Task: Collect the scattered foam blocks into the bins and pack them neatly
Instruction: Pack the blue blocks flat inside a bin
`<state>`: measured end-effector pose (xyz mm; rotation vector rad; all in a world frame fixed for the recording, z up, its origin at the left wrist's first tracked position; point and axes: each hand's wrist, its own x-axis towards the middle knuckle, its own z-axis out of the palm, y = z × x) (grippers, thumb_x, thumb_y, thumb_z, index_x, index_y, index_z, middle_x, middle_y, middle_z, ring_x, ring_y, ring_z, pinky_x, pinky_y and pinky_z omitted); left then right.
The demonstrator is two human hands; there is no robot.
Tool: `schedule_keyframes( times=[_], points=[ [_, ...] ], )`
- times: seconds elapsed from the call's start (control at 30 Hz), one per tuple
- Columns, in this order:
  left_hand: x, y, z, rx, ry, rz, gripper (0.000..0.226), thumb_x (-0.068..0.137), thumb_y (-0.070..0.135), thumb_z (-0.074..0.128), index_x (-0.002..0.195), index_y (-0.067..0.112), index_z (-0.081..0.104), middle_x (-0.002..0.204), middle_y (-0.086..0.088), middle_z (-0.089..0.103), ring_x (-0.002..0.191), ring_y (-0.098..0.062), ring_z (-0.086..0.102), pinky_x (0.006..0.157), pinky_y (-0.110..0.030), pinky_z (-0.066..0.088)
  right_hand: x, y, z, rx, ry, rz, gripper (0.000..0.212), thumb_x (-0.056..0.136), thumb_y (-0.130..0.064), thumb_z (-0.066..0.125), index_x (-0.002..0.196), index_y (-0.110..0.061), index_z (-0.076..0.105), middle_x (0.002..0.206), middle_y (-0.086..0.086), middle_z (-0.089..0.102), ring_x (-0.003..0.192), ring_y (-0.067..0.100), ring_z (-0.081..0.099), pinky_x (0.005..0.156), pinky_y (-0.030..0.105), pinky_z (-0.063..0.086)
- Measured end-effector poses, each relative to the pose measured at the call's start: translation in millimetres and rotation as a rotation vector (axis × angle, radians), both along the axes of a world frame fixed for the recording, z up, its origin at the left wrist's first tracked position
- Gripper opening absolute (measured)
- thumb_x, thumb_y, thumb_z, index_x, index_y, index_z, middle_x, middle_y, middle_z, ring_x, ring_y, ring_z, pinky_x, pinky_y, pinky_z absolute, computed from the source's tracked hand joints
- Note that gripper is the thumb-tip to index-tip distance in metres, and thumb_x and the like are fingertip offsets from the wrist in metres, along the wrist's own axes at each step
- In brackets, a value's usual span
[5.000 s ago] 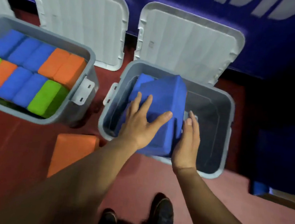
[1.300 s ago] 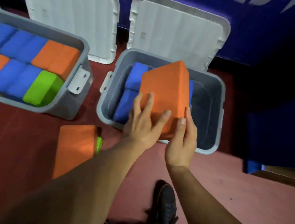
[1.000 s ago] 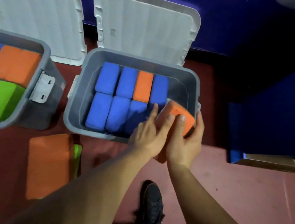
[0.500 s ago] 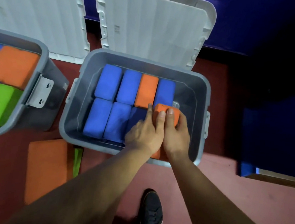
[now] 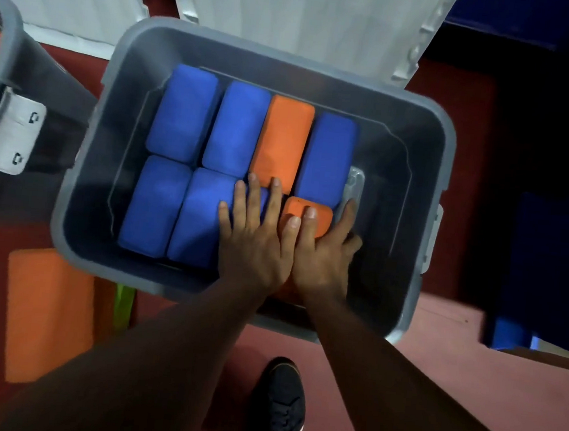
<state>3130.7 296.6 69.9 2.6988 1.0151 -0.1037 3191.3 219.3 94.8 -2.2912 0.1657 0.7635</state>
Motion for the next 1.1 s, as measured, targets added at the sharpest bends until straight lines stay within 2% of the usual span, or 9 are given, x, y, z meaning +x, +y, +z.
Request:
schedule_keyframes(
  times=[0.1,0.3,0.5,0.6,0.67,0.77,0.87,1.0,1.1],
  points=[
    [-1,-1,-13,0.1,0.044,-0.031,0.065,0.107,0.052,0.012,0.161,0.019,0.022,0.166,-0.018,0.017,0.154,-0.034,0.017,0.12,-0.058,0.017,0,2,-19,-0.032,-0.007,-0.013,0.079,0.094,-0.074,0.036,0.156,-0.045,-0.002,0.156,0.015,0.024,0.141,0.039,0.037,0.106,0.057,0.041],
    [0,-1,-20,0.154,0.057,-0.03,0.063,0.106,0.051,0.011,0.162,0.021,0.02,0.168,-0.016,0.015,0.155,-0.031,0.015,0.121,-0.057,0.011,1,4,-30,-0.046,-0.049,0.03,0.079,0.095,-0.07,0.039,0.158,-0.035,0.007,0.153,0.012,0.03,0.136,0.037,0.042,0.103,0.053,0.044],
    [-1,-2,-25,0.168,-0.052,-0.005,0.062,0.108,0.051,0.018,0.159,0.018,0.029,0.165,-0.016,0.024,0.153,-0.03,0.022,0.12,-0.058,0.018,2,5,-23,-0.093,-0.003,0.008,0.08,0.096,-0.069,0.037,0.158,-0.027,0.009,0.152,0.019,0.032,0.139,0.041,0.038,0.107,0.054,0.036],
    [-4,5,-10,0.11,-0.168,0.024,0.065,0.106,0.054,0.019,0.155,0.016,0.04,0.162,-0.014,0.032,0.151,-0.028,0.03,0.12,-0.056,0.022,-7,10,-14,-0.177,-0.163,-0.015,0.075,0.096,-0.066,0.036,0.154,-0.02,0.024,0.146,0.015,0.037,0.138,0.038,0.037,0.11,0.053,0.03],
    [-15,15,9,0.053,-0.247,0.036,0.067,0.105,0.055,0.017,0.153,0.015,0.043,0.161,-0.014,0.034,0.15,-0.028,0.031,0.12,-0.054,0.022,-23,16,-4,-0.151,-0.318,0.038,0.071,0.095,-0.065,0.033,0.149,-0.02,0.034,0.14,0.01,0.041,0.135,0.033,0.038,0.111,0.053,0.028],
    [-55,37,29,0.068,-0.335,0.067,0.064,0.105,0.051,0.022,0.15,0.013,0.048,0.158,-0.015,0.039,0.146,-0.032,0.037,0.116,-0.054,0.03,-59,34,8,-0.088,-0.406,0.126,0.069,0.093,-0.063,0.03,0.147,-0.02,0.037,0.141,0.006,0.042,0.136,0.026,0.034,0.112,0.053,0.025],
    [-114,55,38,0.182,-0.38,0.049,0.055,0.107,0.043,0.035,0.146,0.009,0.052,0.154,-0.018,0.044,0.14,-0.034,0.046,0.111,-0.053,0.037,-100,55,17,-0.068,-0.46,0.165,0.066,0.095,-0.059,0.029,0.147,-0.019,0.038,0.146,0.005,0.043,0.14,0.024,0.034,0.113,0.05,0.024],
    [-196,76,47,0.185,-0.326,0.046,0.05,0.103,0.036,0.042,0.141,0.007,0.056,0.151,-0.019,0.048,0.13,-0.037,0.053,0.104,-0.053,0.041,-164,80,27,0.012,-0.469,0.241,0.061,0.099,-0.055,0.03,0.146,-0.019,0.04,0.145,0.003,0.044,0.14,0.024,0.037,0.113,0.051,0.025],
    [-254,89,53,0.141,-0.249,0.055,0.054,0.103,0.041,0.038,0.143,0.008,0.054,0.15,-0.019,0.047,0.128,-0.039,0.052,0.101,-0.051,0.04,-216,94,35,0.075,-0.482,0.361,0.055,0.1,-0.051,0.035,0.145,-0.019,0.041,0.142,0.006,0.045,0.136,0.025,0.041,0.113,0.052,0.027]
  ],
)
